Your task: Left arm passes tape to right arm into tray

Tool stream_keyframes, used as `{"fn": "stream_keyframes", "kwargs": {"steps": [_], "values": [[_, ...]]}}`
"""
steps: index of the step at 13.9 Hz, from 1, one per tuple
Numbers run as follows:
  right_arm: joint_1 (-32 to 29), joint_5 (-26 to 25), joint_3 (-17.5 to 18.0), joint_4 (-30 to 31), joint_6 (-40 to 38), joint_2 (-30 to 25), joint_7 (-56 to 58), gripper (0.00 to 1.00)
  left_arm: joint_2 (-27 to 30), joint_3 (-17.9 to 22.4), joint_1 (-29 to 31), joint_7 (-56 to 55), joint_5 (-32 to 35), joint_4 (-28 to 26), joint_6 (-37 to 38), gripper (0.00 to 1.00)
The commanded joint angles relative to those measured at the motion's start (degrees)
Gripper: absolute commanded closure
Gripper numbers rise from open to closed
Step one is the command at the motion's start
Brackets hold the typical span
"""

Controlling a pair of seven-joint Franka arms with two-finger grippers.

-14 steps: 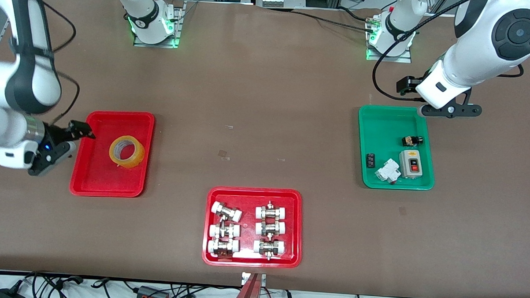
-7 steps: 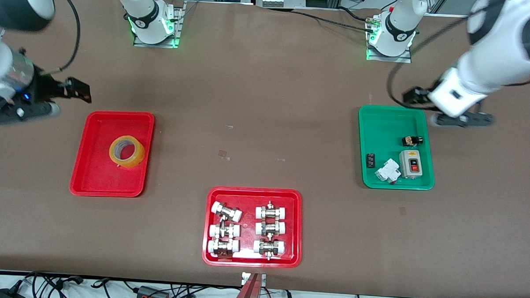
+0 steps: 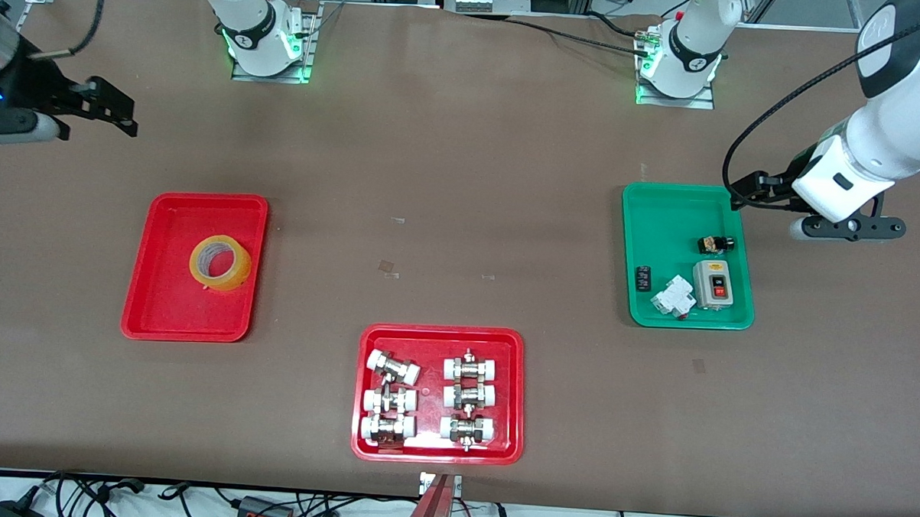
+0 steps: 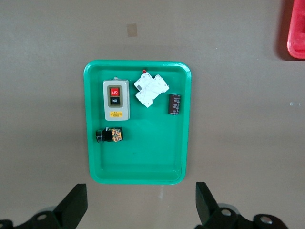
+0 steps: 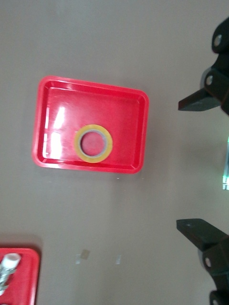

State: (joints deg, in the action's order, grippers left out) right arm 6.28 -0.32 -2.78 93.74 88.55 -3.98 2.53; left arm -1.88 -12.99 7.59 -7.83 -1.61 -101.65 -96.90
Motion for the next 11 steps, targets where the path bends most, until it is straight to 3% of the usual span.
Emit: {"fn": "stream_keyframes", "kwargs": {"steps": [1, 5, 7, 9, 11], "values": [[0.3, -0.9, 0.1, -6.5, -0.3, 2.5, -0.8, 0.0, -1.0, 0.0, 0.4, -0.2, -0.3, 1.5, 0.1, 0.0], [-0.6, -0.6, -0.5, -1.6, 1.3, -0.5, -2.9, 0.0, -1.2, 1.6, 1.4, 0.7, -0.4, 1.7, 0.3, 0.0], [-0.7, -0.5, -0.5, 0.3, 2.0, -1.9, -4.1, 0.0, -2.3, 1.8, 1.0, 0.4, -0.3, 5.6, 1.1, 0.0], [-0.5, -0.6, -0.3, -0.1, 1.5, -1.7, -4.6, 0.0, -4.3, 4.9, -2.2, 1.0, 0.1, 11.8, 8.0, 0.0], [-0.2, -0.8, 0.1, -0.8, 1.2, -1.4, -4.2, 0.0, -1.0, 8.5, -4.1, 0.9, -0.1, 9.5, 8.6, 0.0]]}}
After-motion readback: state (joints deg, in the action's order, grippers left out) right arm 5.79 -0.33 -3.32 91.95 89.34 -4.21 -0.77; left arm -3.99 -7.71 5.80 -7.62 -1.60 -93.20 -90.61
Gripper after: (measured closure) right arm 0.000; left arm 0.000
